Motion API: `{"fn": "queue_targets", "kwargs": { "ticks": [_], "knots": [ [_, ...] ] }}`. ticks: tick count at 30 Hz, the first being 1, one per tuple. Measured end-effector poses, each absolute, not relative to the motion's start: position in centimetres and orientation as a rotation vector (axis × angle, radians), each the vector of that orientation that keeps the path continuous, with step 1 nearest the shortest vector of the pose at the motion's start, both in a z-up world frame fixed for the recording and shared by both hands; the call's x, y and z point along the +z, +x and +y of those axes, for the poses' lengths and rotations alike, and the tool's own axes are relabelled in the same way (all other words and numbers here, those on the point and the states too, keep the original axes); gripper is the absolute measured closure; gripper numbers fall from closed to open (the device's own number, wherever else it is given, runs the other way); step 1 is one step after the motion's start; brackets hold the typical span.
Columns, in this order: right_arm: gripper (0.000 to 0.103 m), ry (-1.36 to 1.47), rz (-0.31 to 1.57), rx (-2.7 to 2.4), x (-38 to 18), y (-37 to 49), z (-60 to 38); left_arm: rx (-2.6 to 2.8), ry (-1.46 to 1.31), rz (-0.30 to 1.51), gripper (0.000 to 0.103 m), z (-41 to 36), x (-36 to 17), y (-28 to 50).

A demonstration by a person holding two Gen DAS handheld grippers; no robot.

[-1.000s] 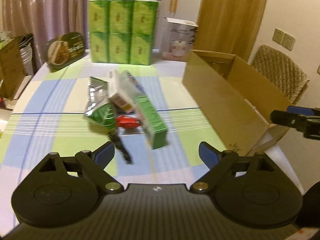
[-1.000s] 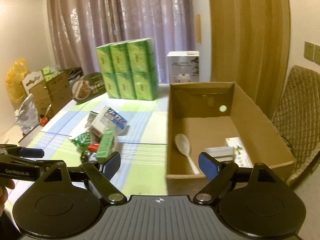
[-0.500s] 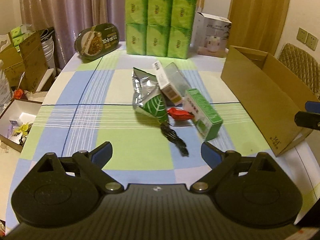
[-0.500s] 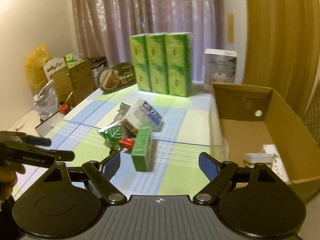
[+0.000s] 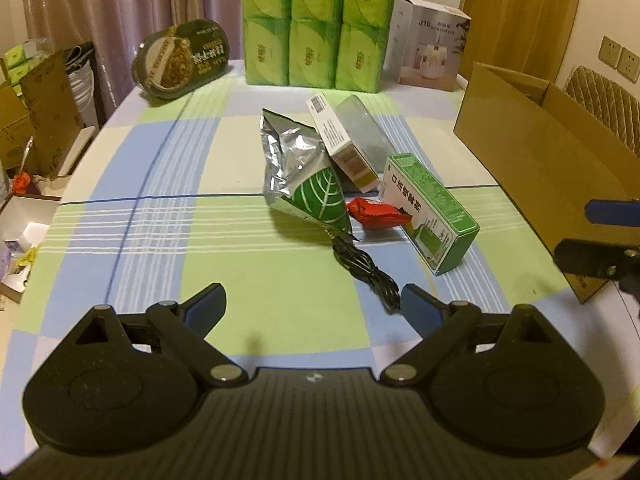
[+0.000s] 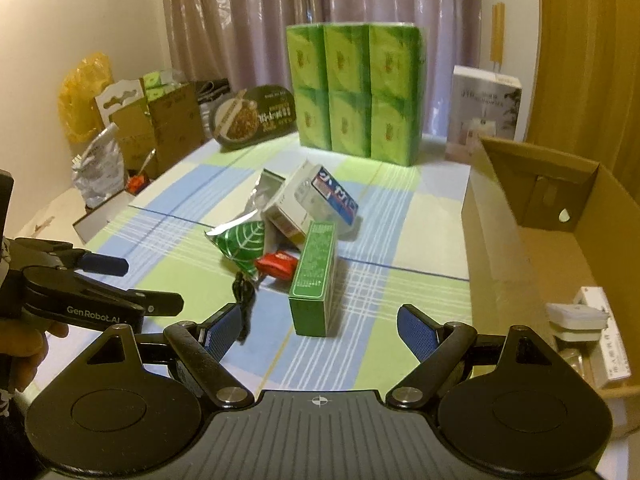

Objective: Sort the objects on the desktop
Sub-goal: 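Withdraw both tools back over the remaining table items, then grasp the black audio cable with the left gripper while the right grasps the green medicine box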

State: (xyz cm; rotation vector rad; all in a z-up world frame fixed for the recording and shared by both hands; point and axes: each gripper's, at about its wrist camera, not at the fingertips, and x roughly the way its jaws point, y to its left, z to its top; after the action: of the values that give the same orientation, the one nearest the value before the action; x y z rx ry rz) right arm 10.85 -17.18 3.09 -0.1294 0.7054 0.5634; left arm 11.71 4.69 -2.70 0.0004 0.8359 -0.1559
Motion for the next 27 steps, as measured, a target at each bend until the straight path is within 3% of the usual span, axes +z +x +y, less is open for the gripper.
{"fn": "queue_targets", "kwargs": {
  "ticks": [5, 11, 19, 27],
  "knots": [
    [0.02, -0.138, 0.74, 0.547, 1.4, 12.0, -17.1, -0.172, -0.02, 0.826, 0.014, 3.9, -4.2, 13.3],
    [0.02, -0.143, 0.772, 0.529, -0.1, 13.0, -17.5, -0.214, -0.035, 0.856, 0.039, 2.9, -6.2, 15.2],
    [0.02, -0.146, 0.79, 0.519, -1.2, 14.0, -17.4, -0.277, -0.064, 0.857, 0.043, 1.5, -7.8, 16.9],
    [0.02, -0.147, 0.792, 0.532, -1.7, 15.1, -16.3, -0.238, 0.002, 0.861, 0.091, 2.8, -7.9, 16.9]
  ]
}}
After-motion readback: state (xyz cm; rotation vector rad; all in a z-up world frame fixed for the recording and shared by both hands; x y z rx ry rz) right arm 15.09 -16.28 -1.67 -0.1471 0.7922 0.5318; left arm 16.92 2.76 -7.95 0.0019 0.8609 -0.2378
